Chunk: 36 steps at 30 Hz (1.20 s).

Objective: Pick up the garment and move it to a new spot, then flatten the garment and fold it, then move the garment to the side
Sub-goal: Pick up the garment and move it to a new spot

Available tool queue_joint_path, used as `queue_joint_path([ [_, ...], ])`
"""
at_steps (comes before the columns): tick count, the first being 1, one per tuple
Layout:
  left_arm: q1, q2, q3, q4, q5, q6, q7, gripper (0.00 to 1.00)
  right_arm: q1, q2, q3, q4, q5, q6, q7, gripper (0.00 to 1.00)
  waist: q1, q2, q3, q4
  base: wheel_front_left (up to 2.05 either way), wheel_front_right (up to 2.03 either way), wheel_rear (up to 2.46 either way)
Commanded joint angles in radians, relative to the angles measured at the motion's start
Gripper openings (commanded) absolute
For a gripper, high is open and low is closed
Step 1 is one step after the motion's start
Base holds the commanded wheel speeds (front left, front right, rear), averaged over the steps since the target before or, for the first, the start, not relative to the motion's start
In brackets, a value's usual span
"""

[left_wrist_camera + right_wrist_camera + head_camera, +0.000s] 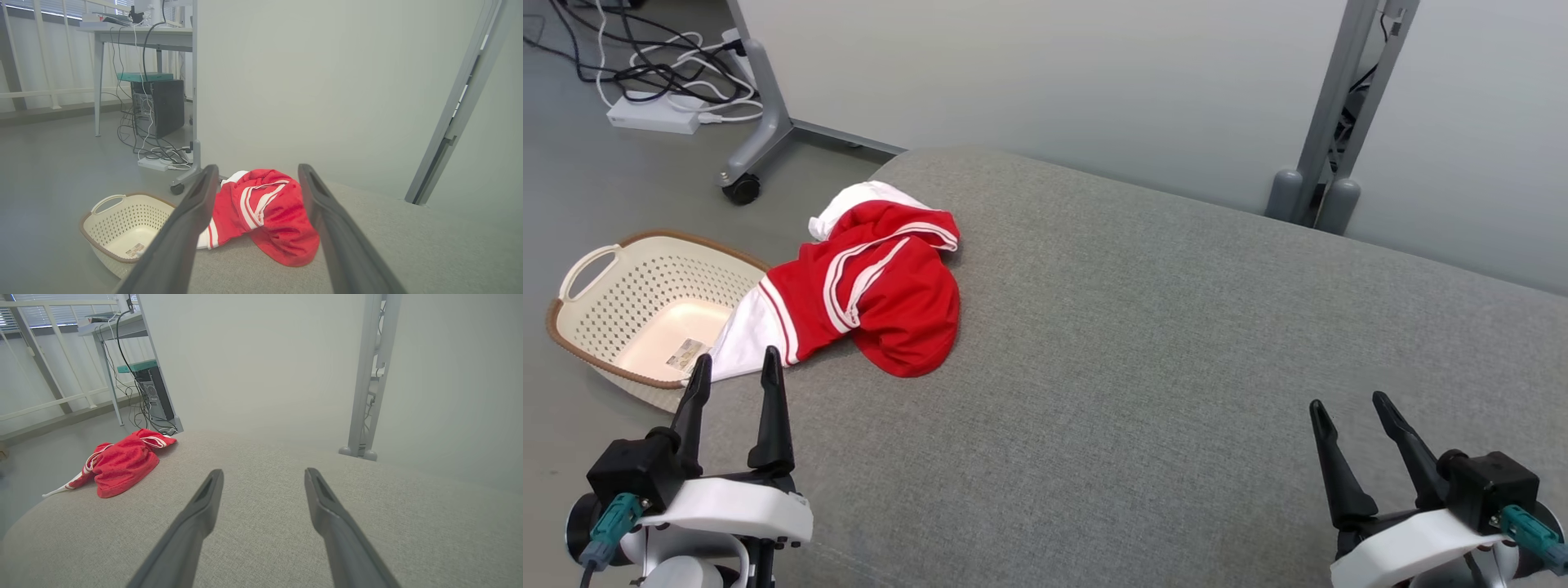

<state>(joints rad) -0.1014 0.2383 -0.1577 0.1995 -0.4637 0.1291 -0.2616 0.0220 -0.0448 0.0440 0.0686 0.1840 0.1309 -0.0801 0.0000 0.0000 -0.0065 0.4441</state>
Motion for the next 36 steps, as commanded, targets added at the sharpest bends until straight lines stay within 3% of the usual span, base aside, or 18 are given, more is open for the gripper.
queue_joint_path([
  [1, -0.01, -0.002, 0.005, 0.001, 0.009, -0.006, -0.003, 1.0, -0.008, -0.006, 0.001, 0.003, 0.003, 0.0, -0.007, 1.0, 0.0, 0.0, 0.002, 0.009, 0.0, 0.0, 0.0],
  [13, -0.017, -0.023, 0.033, 0.007, 0.037, -0.024, -0.003, 1.0, -0.024, -0.006, 0.001, 0.017, -0.003, 0.0, -0.013, 1.0, 0.0, 0.0, 0.016, 0.007, 0.0, 0.0, 0.0],
  [17, -0.044, -0.017, 0.042, -0.01, 0.049, -0.001, 0.0, 1.0, -0.029, -0.006, 0.002, 0.014, -0.002, 0.0, -0.014, 1.0, 0.0, 0.0, 0.025, 0.002, 0.0, 0.0, 0.0],
  [24, -0.185, 0.041, 0.077, -0.103, 0.065, 0.04, 0.08, 1.0, -0.049, -0.006, 0.003, 0.003, -0.035, 0.0, -0.004, 1.0, 0.0, 0.0, 0.067, -0.028, 0.0, 0.0, 0.0],
  [27, -0.276, 0.071, 0.089, -0.115, 0.053, 0.034, 0.139, 1.0, -0.061, -0.006, 0.002, -0.005, -0.049, 0.0, 0.003, 1.0, 0.0, 0.0, 0.097, -0.05, 0.0, 0.0, 0.0],
  [32, -0.387, 0.104, 0.098, -0.035, 0.011, 0.006, 0.234, 1.0, -0.084, -0.006, 0.002, -0.023, -0.063, 0.0, 0.016, 1.0, 0.0, 0.0, 0.148, -0.085, 0.0, 0.0, 0.0],
  [36, -0.475, 0.111, 0.116, 0.157, -0.055, -0.038, 0.291, 1.0, -0.108, -0.006, 0.002, -0.038, -0.09, 0.0, 0.026, 1.0, 0.0, 0.0, 0.205, -0.123, 0.0, 0.0, 0.0],
])
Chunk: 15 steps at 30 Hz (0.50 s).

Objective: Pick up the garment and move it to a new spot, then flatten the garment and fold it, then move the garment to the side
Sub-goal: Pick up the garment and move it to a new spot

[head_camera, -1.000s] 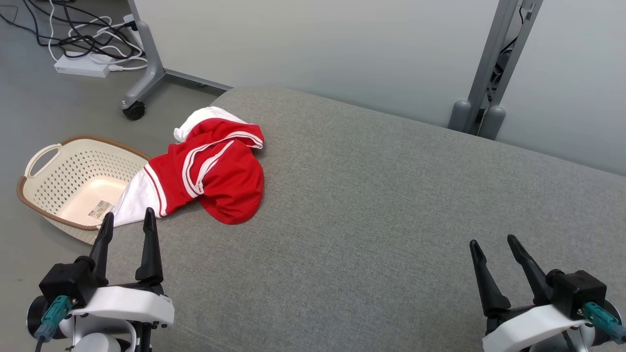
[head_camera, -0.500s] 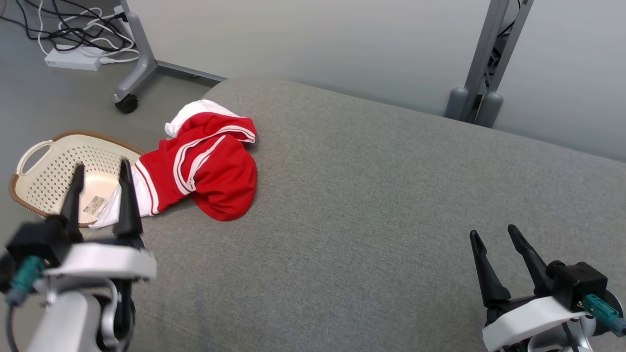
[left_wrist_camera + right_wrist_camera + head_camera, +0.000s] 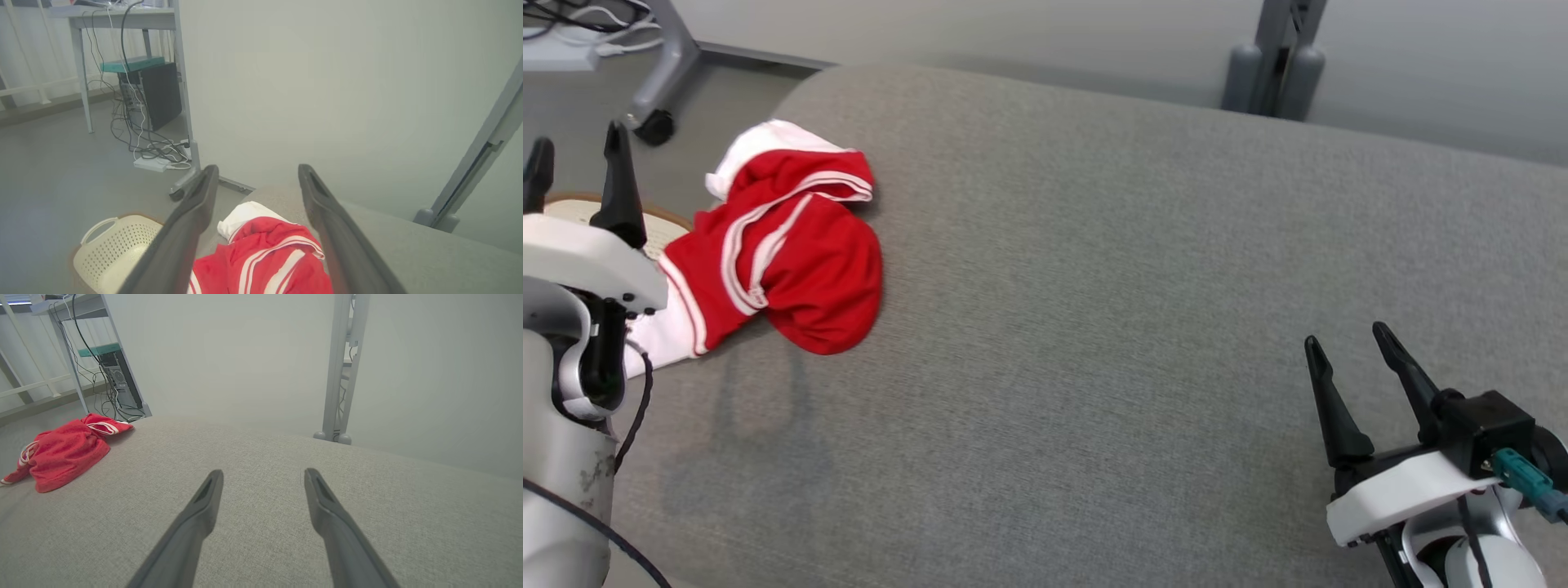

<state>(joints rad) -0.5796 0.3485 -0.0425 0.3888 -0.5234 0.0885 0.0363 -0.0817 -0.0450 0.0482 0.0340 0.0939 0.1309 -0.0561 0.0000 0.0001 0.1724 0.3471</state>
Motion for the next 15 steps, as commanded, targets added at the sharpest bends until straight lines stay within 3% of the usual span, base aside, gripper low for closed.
queue_joint_path([
  [1, -0.011, 0.002, 0.003, 0.023, -0.007, -0.006, 0.0, 1.0, -0.01, -0.006, -0.003, -0.005, -0.011, 0.0, 0.003, 1.0, 0.0, -0.0001, 0.039, -0.036, 0.0, 0.0, 0.0],
  [8, -0.096, 0.0, 0.022, 0.387, -0.078, -0.065, 0.047, 1.0, -0.055, -0.006, 0.005, -0.014, -0.027, 0.0, 0.016, 1.0, 0.0, -0.0001, 0.128, -0.091, 0.0, 0.0, 0.0],
  [15, -0.168, -0.013, 0.048, 0.626, -0.135, -0.128, 0.038, 1.0, -0.094, -0.006, 0.0, -0.031, -0.047, 0.0, 0.028, 1.0, 0.0, -0.0001, 0.211, -0.13, 0.0, 0.0, 0.0],
])
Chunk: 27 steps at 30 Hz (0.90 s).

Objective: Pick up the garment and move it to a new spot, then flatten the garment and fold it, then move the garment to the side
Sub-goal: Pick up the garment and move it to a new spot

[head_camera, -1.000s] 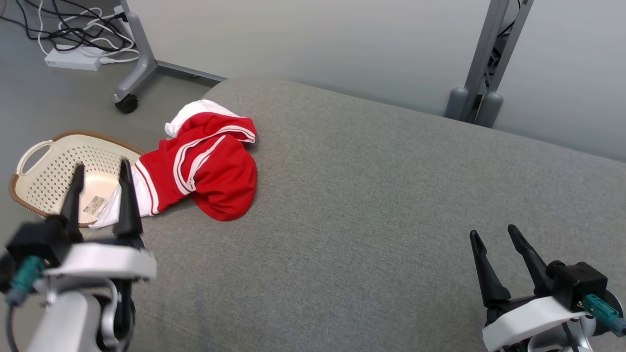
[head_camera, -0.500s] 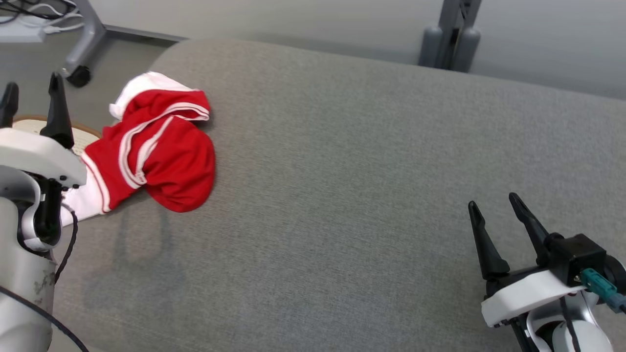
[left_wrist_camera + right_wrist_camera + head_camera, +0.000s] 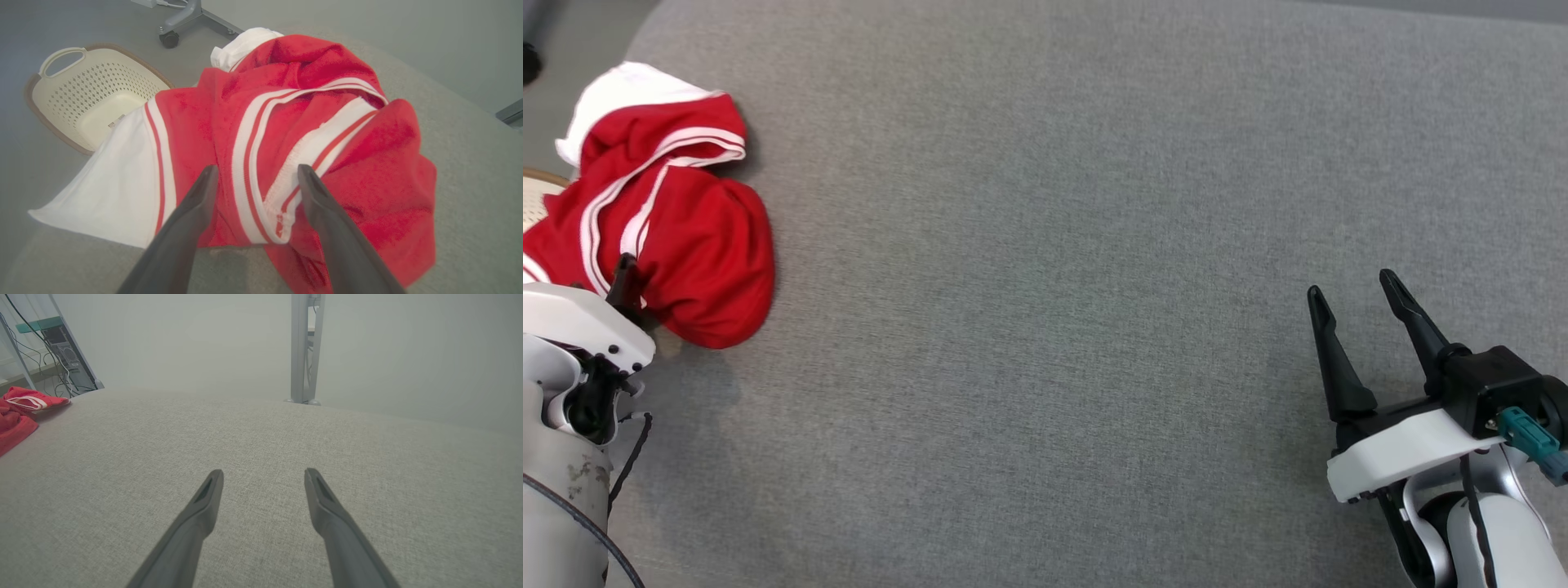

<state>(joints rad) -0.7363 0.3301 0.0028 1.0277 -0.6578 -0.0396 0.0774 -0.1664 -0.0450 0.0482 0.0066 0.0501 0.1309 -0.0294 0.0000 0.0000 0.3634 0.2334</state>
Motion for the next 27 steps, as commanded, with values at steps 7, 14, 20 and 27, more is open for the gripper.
queue_joint_path([
  [7, -0.088, 0.017, 0.014, 0.14, -0.017, 0.001, -0.039, 0.0, -0.019, -0.006, -0.008, -0.011, -0.009, 0.0, 0.001, 1.0, 0.0, 0.0, 0.053, -0.026, 0.0, 0.0, 0.0],
  [14, -0.144, 0.052, -0.015, 0.151, 0.027, -0.009, -0.167, 0.0, -0.006, -0.006, -0.021, 0.002, 0.003, 0.0, -0.007, 1.0, 0.0, 0.0, 0.017, -0.01, 0.0, 0.0, 0.0],
  [20, -0.191, 0.083, -0.058, 0.098, 0.082, -0.011, -0.282, 0.0, 0.004, -0.005, -0.018, 0.013, 0.024, 0.0, -0.039, 1.0, 0.0, 0.0, -0.051, 0.0, 0.0, 0.0, 0.0],
  [27, -0.192, 0.079, -0.112, -0.013, 0.133, -0.002, -0.302, 0.0, 0.026, -0.006, -0.025, 0.029, 0.042, 0.0, -0.065, 1.0, 0.0, 0.0, -0.124, -0.004, 0.0, 0.0, 0.0],
])
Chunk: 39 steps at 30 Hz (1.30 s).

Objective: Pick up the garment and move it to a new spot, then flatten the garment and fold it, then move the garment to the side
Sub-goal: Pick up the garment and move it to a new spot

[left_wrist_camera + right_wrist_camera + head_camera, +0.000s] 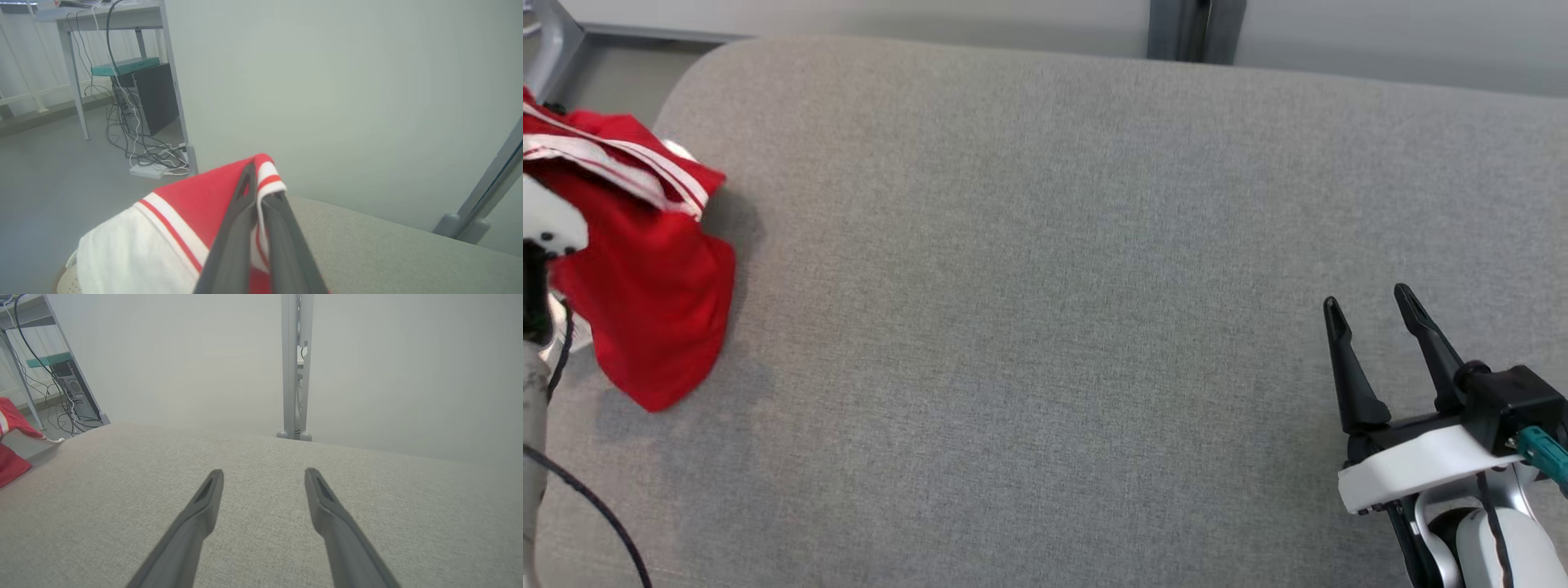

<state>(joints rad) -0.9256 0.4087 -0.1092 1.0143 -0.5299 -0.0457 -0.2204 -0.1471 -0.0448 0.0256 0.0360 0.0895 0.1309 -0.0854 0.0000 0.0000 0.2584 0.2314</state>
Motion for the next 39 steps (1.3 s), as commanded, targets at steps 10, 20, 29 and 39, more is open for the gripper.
queue_joint_path([
  [10, 0.244, -0.071, -0.138, -0.522, 0.084, 0.086, 0.14, 0.0, 0.053, -0.006, -0.034, 0.017, 0.036, 0.0, -0.032, 1.0, 0.0, 0.0, -0.11, -0.04, 0.0, 0.0, 0.0],
  [20, 0.533, -0.136, -0.4, -1.074, 0.161, 0.125, 0.381, 0.0, 0.051, -0.006, -0.039, 0.015, 0.048, 0.0, -0.03, 1.0, 0.0, 0.0, -0.119, -0.12, 0.0, 0.0, 0.0],
  [29, 0.508, -0.27, -0.653, -1.033, 0.179, 0.015, 0.47, 0.0, 0.012, -0.006, -0.013, 0.036, 0.074, 0.0, -0.054, 1.0, 0.0, 0.0, -0.073, -0.302, 0.0, 0.0, 0.0],
  [39, 0.368, -0.334, -0.734, -0.912, 0.21, -0.031, 0.433, 0.0, 0.002, -0.005, -0.013, 0.075, 0.117, 0.0, -0.093, 1.0, 0.0, 0.0, -0.008, -0.5, 0.0, 0.0, 0.0],
])
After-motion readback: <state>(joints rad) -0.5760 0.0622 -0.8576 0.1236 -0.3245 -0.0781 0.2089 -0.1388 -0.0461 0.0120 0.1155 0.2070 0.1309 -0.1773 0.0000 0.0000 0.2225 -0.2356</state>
